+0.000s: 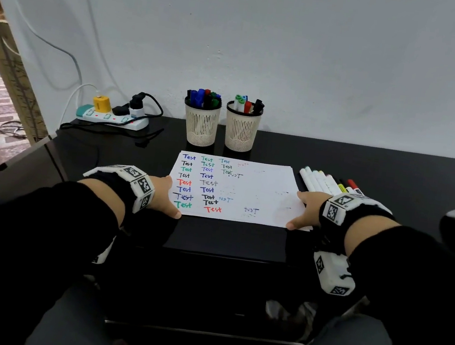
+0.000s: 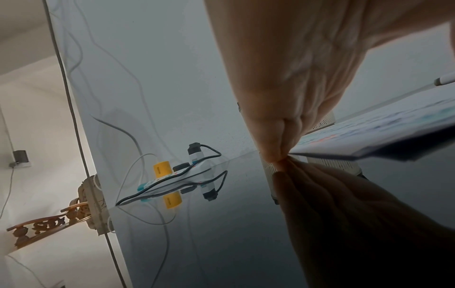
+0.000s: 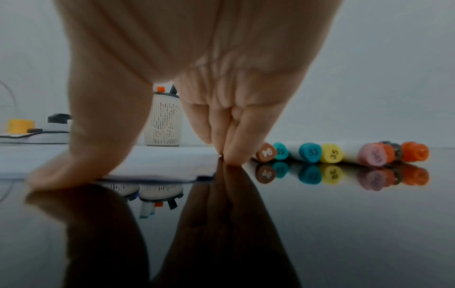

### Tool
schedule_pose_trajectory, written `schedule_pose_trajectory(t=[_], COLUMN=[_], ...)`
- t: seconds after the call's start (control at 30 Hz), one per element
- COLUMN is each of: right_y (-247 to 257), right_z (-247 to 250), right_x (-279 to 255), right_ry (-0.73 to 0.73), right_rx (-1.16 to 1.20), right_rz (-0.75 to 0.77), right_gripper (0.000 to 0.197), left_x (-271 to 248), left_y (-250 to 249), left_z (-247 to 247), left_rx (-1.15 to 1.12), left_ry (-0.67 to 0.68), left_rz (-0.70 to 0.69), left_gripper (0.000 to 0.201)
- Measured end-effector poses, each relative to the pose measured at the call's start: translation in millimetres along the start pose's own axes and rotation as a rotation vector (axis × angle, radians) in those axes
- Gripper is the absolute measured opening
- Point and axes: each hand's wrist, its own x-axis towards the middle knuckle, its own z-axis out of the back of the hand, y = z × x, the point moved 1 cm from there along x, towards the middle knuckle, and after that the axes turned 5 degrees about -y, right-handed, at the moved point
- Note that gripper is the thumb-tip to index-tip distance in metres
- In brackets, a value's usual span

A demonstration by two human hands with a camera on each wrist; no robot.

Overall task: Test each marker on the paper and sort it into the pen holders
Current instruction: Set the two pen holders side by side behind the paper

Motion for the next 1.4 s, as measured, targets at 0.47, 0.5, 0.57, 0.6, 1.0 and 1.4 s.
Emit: schedule_pose_trajectory(t=[0.47,0.5,0.57,0.6,1.0,1.4], right_y=[-0.1,-0.1,-0.6,-0.9,7.4,-0.2], right_z=[-2.6,-2.7,-3.5,-4.1,0.1,-2.4], right_x=[-3.8,-3.4,-1.9,-1.3,0.1,5.9], right_ry=[-0.04,-0.036,-0.027,-0.025,-0.051,0.03], right_rx=[0.097,0.097,0.091,0.091,0.004,0.029], right_rz=[0.057,0.052,0.041,0.041,0.116,0.103], right_gripper=[0.098,0.098,0.096,0.093,0.072,0.097], left_x=[-7.1,-7.1,-6.7,-6.8,-6.3,4.0], left_y=[-2.1,-1.3,-0.5,-0.6,-3.1,10.2], left_z=[-0.8,-0.9,-1.4,-1.5,-1.5,-1.7], left_rx=[0.02,0.016,0.015,0.018,0.059,-0.005], left_ry=[-0.029,-0.026,-0.028,-0.032,-0.063,0.016], left_rz=[-0.036,-0.033,-0.031,-0.032,-0.046,0.004], left_gripper=[0.088,0.089,0.09,0.09,0.085,0.1])
